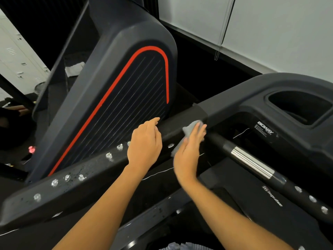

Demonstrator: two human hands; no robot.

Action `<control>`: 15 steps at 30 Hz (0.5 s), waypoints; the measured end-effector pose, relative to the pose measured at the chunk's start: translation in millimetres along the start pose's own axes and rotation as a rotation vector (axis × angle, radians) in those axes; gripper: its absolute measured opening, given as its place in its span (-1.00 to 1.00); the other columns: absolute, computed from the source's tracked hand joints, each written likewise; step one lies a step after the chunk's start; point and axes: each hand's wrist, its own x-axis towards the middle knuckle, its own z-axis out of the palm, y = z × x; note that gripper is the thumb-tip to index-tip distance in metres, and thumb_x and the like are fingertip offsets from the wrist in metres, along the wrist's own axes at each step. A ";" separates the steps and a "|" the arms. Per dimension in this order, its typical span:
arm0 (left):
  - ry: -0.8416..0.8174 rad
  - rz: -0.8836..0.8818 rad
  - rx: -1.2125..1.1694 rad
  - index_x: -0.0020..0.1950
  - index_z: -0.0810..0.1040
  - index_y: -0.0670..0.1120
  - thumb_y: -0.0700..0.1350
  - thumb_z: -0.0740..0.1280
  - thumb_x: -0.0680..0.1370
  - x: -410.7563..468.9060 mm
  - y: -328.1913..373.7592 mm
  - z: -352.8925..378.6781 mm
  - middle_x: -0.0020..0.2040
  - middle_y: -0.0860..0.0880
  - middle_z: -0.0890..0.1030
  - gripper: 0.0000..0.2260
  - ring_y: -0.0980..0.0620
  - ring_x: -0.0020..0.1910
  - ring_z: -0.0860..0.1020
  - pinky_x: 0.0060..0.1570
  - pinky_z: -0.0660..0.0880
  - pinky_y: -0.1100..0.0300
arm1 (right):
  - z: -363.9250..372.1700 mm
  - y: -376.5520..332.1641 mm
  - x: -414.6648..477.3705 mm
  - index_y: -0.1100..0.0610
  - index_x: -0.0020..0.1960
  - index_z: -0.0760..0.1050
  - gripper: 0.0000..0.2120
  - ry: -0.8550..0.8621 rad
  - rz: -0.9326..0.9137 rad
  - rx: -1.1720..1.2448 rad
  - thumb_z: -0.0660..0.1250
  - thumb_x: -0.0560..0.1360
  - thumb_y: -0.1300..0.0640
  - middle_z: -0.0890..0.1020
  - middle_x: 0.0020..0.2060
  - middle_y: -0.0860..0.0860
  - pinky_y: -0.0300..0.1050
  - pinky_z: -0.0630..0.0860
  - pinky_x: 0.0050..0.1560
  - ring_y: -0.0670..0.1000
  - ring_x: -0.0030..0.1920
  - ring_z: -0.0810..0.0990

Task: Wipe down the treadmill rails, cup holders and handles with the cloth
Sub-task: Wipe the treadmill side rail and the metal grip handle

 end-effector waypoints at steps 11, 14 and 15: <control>0.014 0.036 -0.027 0.29 0.45 -0.14 -0.10 0.05 0.57 -0.5 -3.8 1.1 0.12 -0.08 0.60 -0.64 -0.01 0.12 0.54 0.19 0.40 0.08 | 10.4 6.8 -18.1 -0.03 0.43 -0.25 -0.35 -0.065 -0.068 -0.016 0.08 0.58 0.35 -0.25 0.45 -0.07 -0.26 -0.18 0.42 -0.06 0.47 -0.28; 0.008 0.034 -0.020 0.29 0.45 -0.14 -0.15 0.11 0.60 1.0 -4.3 1.8 0.11 -0.09 0.60 -0.70 -0.01 0.10 0.54 0.15 0.40 0.09 | 20.8 5.5 -36.8 -0.03 0.46 -0.28 -0.30 -0.115 -0.099 -0.031 0.11 0.55 0.27 -0.20 0.50 0.03 -0.16 -0.16 0.45 0.01 0.50 -0.23; 0.006 0.034 -0.021 0.29 0.45 -0.14 -0.16 0.11 0.60 1.5 -4.7 1.8 0.12 -0.10 0.60 -0.70 -0.02 0.10 0.54 0.15 0.40 0.09 | 25.6 8.2 -49.3 -0.07 0.48 -0.29 -0.30 -0.181 -0.145 0.006 0.07 0.53 0.21 -0.16 0.51 0.05 -0.11 -0.13 0.47 0.00 0.51 -0.18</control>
